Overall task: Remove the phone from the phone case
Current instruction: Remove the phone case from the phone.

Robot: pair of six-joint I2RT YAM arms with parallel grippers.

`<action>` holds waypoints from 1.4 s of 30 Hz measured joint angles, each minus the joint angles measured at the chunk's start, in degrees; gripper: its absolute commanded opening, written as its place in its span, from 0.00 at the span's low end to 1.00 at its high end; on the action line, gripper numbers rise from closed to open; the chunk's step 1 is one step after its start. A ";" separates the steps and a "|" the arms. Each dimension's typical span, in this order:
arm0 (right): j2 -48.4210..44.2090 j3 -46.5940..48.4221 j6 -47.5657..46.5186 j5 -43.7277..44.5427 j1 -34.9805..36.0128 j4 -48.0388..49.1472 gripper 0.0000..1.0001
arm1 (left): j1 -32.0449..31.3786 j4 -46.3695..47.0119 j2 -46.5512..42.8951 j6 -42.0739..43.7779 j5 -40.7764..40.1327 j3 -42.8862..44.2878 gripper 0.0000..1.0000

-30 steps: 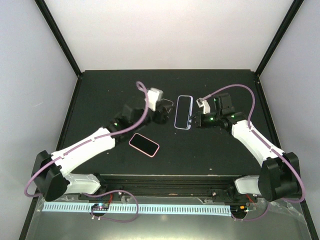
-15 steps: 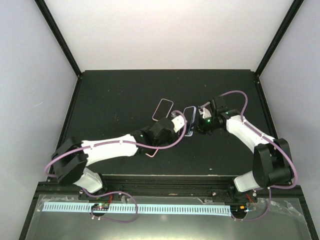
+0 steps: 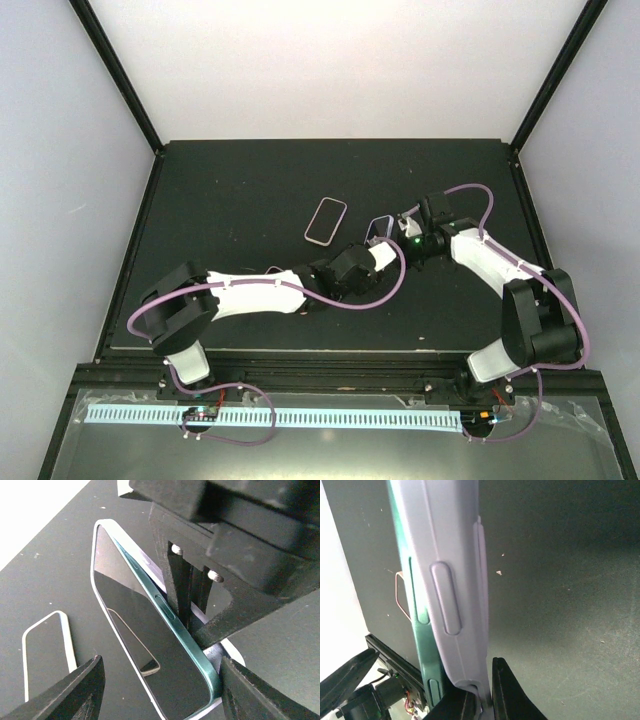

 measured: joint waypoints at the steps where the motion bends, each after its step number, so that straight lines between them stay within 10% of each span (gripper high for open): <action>1: 0.04 -0.02 0.11 -0.02 -0.04 0.20 0.01 | -0.37 0.35 0.37 0.46 -1.44 0.09 0.61; 5: 0.09 -0.13 0.74 -0.42 -0.13 0.83 0.01 | -1.90 1.66 1.40 2.54 -7.02 0.26 0.56; 15: -0.55 -0.24 2.75 -4.26 -0.35 4.24 0.01 | -4.02 6.75 3.02 8.41 -15.69 -0.44 0.02; 42: -5.25 4.85 -2.21 12.50 -1.77 -6.62 0.01 | -1.33 -2.58 -12.52 -8.07 -13.90 0.52 0.02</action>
